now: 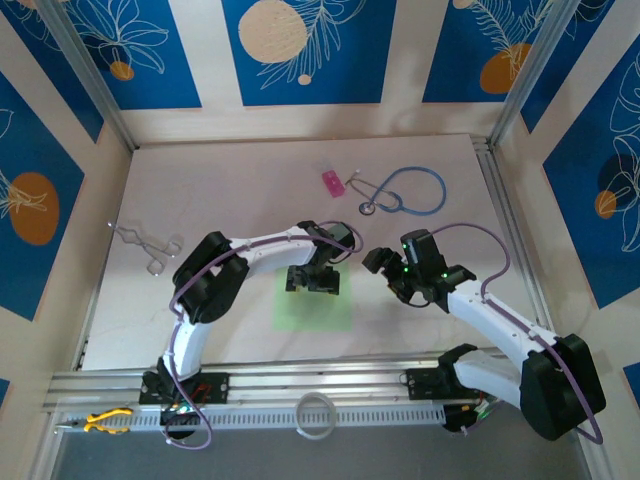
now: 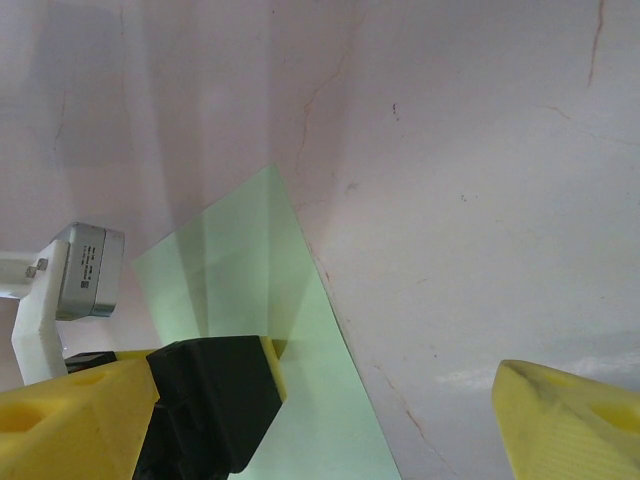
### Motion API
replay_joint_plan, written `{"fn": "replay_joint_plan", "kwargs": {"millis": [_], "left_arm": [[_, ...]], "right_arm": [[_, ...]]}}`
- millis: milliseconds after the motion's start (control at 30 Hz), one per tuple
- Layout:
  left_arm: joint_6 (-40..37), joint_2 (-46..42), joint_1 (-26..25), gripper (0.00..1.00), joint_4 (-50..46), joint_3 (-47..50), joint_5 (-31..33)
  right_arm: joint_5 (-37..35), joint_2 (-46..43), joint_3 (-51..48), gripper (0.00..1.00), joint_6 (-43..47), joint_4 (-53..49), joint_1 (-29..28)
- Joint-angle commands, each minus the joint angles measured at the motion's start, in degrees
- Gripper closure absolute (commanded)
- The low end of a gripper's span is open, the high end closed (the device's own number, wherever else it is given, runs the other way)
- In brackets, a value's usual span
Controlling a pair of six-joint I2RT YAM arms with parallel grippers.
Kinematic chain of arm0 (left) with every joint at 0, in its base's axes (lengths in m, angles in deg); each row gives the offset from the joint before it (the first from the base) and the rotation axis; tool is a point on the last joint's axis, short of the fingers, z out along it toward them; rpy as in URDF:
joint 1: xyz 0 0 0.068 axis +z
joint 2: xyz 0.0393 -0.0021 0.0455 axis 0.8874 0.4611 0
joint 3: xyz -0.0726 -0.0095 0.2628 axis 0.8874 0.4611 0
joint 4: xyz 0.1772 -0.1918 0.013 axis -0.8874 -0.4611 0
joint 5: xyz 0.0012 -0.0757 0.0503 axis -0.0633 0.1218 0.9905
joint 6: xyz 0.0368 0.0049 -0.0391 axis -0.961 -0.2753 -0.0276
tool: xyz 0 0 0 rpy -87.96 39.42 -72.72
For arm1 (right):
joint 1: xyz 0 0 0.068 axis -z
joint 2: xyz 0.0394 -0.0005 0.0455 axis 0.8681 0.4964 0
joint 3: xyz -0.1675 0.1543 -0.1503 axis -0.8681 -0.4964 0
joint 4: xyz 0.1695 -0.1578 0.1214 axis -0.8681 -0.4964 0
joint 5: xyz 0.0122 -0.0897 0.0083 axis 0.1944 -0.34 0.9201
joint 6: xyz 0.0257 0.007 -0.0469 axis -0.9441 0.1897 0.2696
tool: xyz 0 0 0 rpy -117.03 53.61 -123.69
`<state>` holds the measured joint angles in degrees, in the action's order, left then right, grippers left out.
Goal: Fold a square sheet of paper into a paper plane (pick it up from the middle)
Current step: First fold the square sheet of paper in half at the center of the table.
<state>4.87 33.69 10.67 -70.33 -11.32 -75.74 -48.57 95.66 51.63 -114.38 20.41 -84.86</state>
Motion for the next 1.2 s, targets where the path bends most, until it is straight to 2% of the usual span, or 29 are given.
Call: {"fn": "replay_joint_plan", "kwargs": {"millis": [0,1167], "left_arm": [[0.3,2.3,-1.1,0.21,1.8,2.1,-0.3],[0.5,-3.2,-0.5,0.24,5.7,6.4,0.8]], "right_arm": [[1.0,0.1,0.2,0.12,0.0,-1.8,0.4],[0.5,1.0,1.2,0.12,-1.4,-2.7,-0.7]]}}
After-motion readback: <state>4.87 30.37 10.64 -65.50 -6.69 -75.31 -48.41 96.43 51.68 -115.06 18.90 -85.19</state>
